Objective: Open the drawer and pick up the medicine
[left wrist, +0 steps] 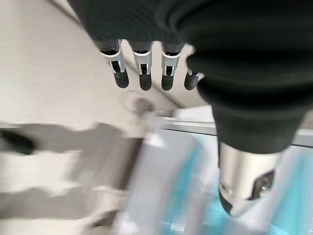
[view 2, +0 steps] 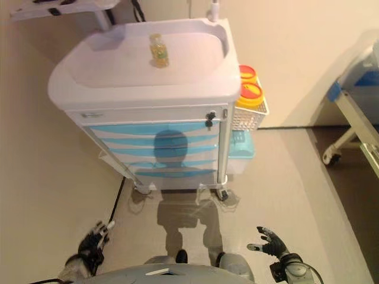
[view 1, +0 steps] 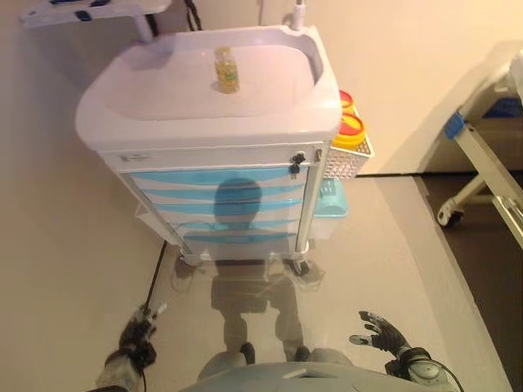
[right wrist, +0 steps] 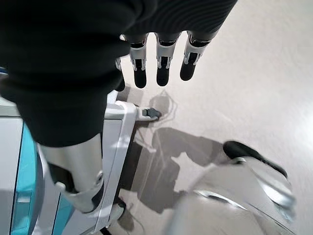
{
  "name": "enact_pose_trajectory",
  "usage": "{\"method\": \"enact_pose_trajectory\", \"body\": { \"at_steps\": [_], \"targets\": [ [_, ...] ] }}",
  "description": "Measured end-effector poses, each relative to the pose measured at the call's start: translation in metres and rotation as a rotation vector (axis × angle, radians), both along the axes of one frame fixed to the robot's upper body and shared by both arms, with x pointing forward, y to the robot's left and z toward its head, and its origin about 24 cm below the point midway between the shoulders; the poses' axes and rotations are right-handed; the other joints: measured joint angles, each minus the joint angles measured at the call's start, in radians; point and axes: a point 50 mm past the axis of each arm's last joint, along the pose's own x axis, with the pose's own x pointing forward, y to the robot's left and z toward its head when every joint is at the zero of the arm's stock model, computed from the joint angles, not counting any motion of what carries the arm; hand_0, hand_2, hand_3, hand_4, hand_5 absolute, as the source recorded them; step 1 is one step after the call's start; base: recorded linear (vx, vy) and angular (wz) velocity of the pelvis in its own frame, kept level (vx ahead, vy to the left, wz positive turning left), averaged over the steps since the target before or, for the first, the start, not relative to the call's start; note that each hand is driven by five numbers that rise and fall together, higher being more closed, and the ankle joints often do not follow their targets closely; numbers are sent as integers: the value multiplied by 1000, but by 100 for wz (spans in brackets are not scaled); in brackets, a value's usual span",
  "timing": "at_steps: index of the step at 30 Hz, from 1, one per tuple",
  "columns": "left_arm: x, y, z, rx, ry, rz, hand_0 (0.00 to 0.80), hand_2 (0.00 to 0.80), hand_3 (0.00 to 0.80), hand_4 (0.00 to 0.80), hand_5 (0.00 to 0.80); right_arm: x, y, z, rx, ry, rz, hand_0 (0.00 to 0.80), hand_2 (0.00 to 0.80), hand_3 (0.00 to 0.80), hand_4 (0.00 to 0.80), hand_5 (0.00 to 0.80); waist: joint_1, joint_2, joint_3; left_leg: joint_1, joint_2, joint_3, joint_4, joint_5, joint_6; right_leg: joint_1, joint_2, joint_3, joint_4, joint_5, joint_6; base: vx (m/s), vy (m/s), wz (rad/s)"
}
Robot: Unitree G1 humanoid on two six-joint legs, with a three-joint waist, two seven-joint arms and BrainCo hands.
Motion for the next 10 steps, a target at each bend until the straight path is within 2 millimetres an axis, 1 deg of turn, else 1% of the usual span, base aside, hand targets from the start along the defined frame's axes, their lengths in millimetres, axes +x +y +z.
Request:
{"method": "enact_pose_trajectory", "body": {
  "at_steps": [1, 3, 4, 5, 7, 9, 10],
  "targets": [
    [-11, -7, -5, -29, 57, -23, 0, 0, 0, 0, 0, -1, 2, -2, 3, 13, -18, 0, 0, 0, 0, 0, 12, -5, -7, 9, 0, 1, -21, 9, -2, 0, 0, -3, -2, -4, 4, -133, -6, 18],
    [-23, -20, -11, -77, 117, -53, 0, 0, 0, 0, 0, -3, 4, -5, 7, 32, -47, 0, 0, 0, 0, 0, 30, -6, -11, 9, 1, 1, -44, 20, -1, 0, -3, -13, -2, -4, 5, -96, -10, 15],
    [-26, -26, -14, -105, 133, -58, 0, 0, 0, 0, 0, -3, 4, -5, 7, 39, -56, 0, 0, 0, 0, 0, 34, -3, -12, 7, 2, 5, -55, 22, -4, -2, -6, -22, -1, -4, 5, -62, -10, 29],
    [-28, -33, -16, -129, 140, -70, 0, 0, 0, 0, 0, -7, 5, -7, 7, 59, -66, 0, 0, 0, 0, 0, 38, -1, -13, 6, 7, 22, -57, 26, -4, -5, -9, -30, -1, -4, 5, -61, -6, 27],
    [-30, -42, -18, -141, 150, -140, 0, 0, 0, 0, 0, -13, 9, -11, 19, 85, -77, 0, 0, 0, 0, 0, 47, 1, -14, 7, 13, 36, -55, 29, -4, -5, -11, -34, -1, -4, 4, -59, 4, 11],
    [-28, -45, -18, -120, 149, -219, 0, 0, 0, 0, 0, -15, 13, -12, 30, 89, -75, 0, 0, 0, 0, 0, 45, 2, -15, 7, 15, 46, -57, 30, -2, -7, -12, -31, -1, -4, 5, -56, 10, -5],
    [-24, -45, -17, -105, 137, -249, 0, 0, 0, 0, 0, -17, 15, -13, 34, 93, -73, 0, 0, 0, 0, 0, 44, 3, -15, 7, 15, 49, -60, 35, 5, -9, -12, -29, -1, -4, 5, -35, 8, -5]
  ]
}}
